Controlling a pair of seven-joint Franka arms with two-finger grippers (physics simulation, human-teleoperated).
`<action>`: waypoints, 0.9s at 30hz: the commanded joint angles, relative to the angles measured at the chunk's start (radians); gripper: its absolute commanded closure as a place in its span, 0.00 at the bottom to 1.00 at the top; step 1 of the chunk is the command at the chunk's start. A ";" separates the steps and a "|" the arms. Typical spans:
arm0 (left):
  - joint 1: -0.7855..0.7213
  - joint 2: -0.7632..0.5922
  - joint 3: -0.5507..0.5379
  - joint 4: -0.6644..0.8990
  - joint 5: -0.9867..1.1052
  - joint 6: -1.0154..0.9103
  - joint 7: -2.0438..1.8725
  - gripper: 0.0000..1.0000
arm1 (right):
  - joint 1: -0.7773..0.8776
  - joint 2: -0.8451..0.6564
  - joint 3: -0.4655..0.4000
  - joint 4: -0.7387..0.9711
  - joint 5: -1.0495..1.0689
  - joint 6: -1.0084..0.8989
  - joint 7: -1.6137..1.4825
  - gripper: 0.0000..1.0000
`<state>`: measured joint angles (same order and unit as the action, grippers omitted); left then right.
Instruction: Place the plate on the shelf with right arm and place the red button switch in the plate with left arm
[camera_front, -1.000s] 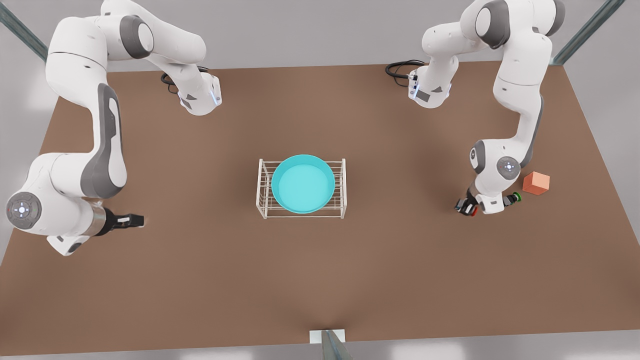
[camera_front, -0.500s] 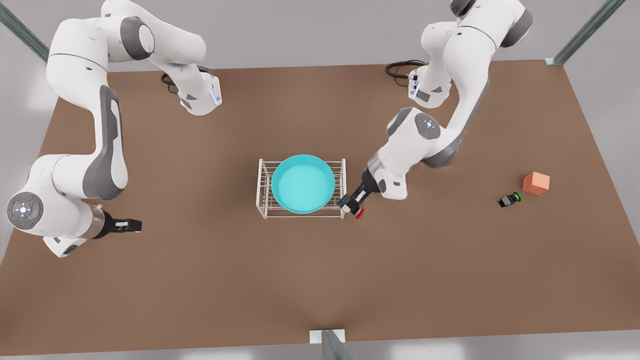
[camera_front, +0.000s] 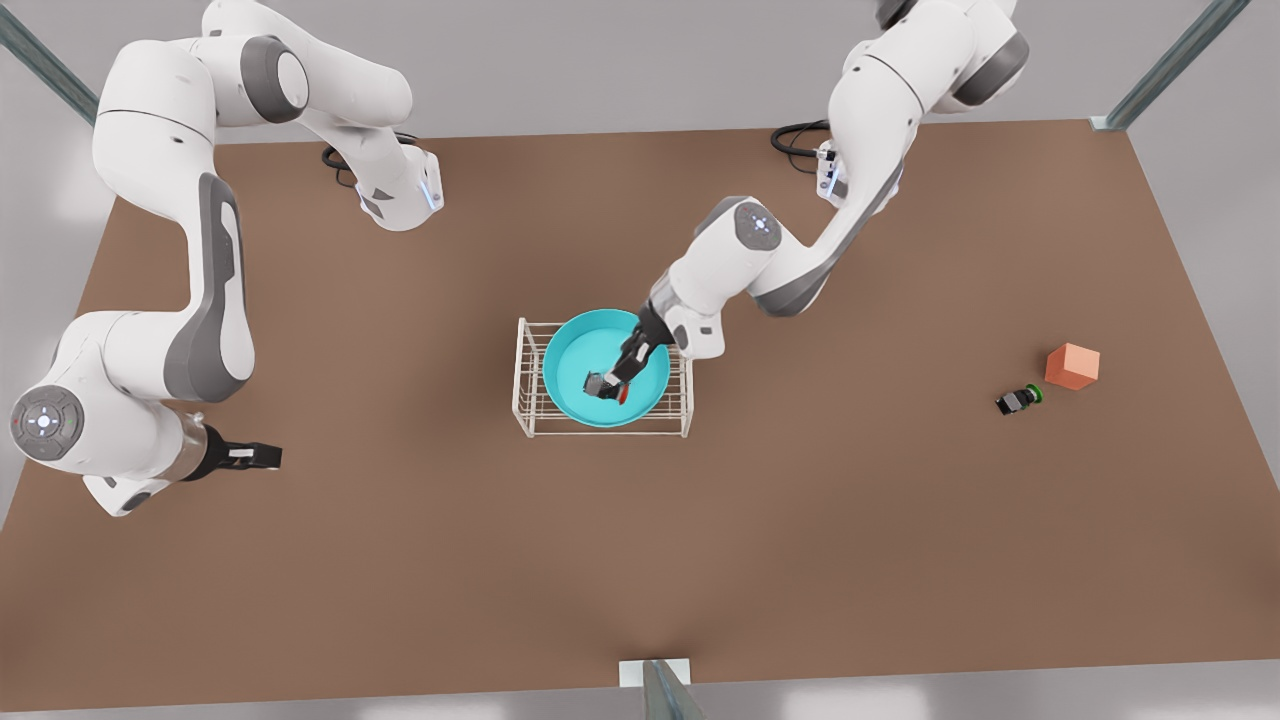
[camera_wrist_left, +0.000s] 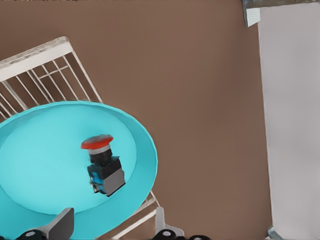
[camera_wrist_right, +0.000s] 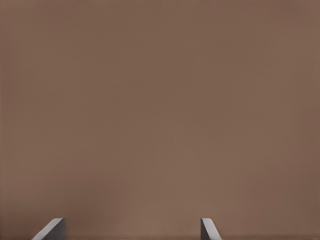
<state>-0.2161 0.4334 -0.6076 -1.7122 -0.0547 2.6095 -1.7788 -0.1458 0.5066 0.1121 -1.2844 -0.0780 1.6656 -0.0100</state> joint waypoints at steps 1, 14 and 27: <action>0.041 -0.047 0.000 0.003 0.033 -0.153 -0.109 0.00 | 0.000 0.003 0.001 0.000 0.010 0.000 0.028 0.00; 0.208 -0.269 0.522 0.072 0.042 -0.845 1.750 0.00 | -0.006 0.003 -0.011 0.048 0.034 -0.007 0.042 0.00; 0.225 -0.229 0.522 0.135 0.042 -0.849 1.750 0.00 | 0.000 0.010 -0.002 0.045 0.030 -0.072 0.081 0.00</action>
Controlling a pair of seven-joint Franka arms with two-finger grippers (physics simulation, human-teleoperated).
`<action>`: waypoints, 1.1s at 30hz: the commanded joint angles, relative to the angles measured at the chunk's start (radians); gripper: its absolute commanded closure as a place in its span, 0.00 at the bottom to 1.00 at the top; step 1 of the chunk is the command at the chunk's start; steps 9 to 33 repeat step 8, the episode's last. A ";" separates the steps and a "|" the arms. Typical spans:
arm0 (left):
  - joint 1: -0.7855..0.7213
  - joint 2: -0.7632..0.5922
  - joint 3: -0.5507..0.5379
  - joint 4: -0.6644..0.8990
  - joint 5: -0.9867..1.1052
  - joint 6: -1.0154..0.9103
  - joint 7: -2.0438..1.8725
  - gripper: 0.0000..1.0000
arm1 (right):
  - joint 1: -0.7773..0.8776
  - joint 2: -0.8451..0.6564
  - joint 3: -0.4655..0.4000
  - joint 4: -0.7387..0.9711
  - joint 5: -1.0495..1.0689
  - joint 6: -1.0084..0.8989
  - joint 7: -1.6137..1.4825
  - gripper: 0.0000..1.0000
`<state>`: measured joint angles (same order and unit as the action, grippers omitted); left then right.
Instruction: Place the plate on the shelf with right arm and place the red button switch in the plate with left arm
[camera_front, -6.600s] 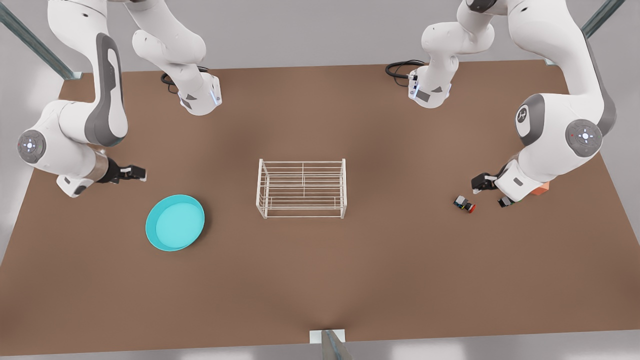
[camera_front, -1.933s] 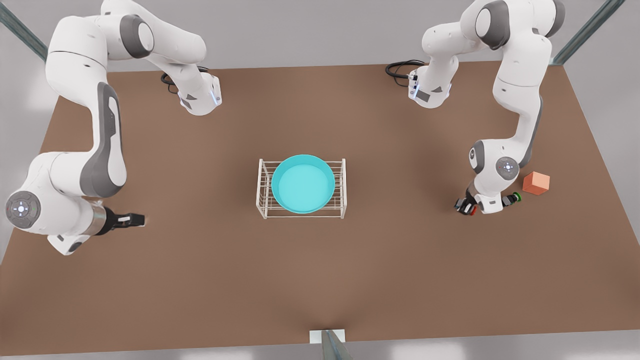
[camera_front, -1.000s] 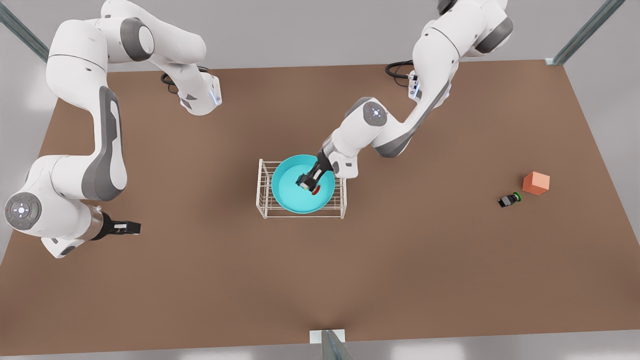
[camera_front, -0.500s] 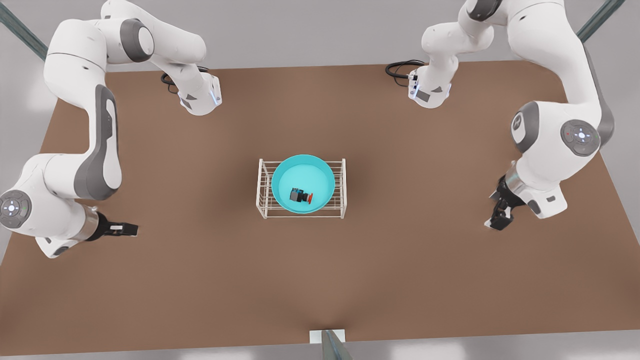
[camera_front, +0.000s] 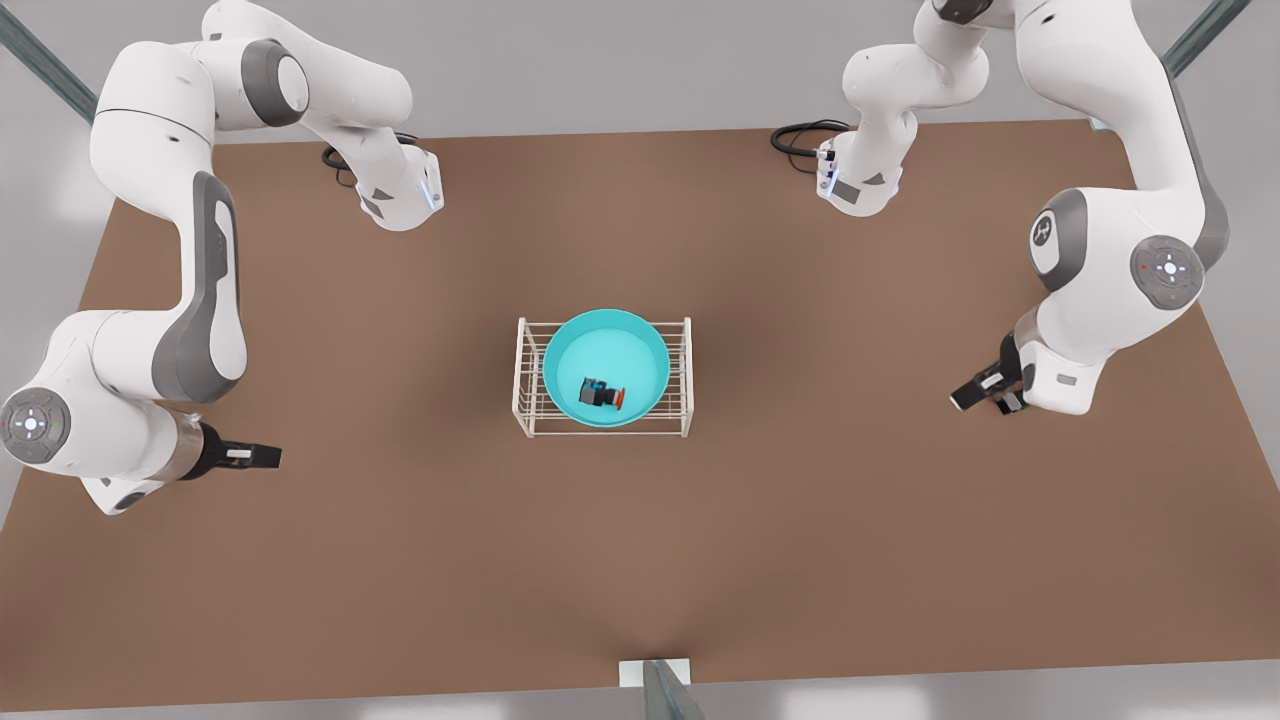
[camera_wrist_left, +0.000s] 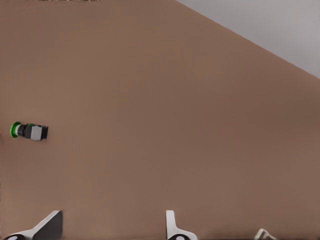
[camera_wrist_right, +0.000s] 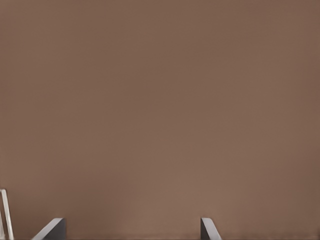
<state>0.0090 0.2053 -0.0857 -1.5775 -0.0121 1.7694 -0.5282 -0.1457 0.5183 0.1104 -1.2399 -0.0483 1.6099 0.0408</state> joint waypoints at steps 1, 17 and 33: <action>0.000 -0.001 0.000 0.001 -0.002 -0.010 0.499 0.00 | 0.000 -0.001 0.000 0.000 0.001 -0.018 0.030 0.00; 0.002 -0.001 0.000 0.001 -0.002 -0.065 0.504 0.00 | 0.000 -0.001 0.000 -0.001 0.002 -0.018 0.030 0.00; 0.002 -0.001 0.000 0.001 -0.002 -0.065 0.504 0.00 | 0.000 -0.001 0.000 -0.001 0.002 -0.018 0.030 0.00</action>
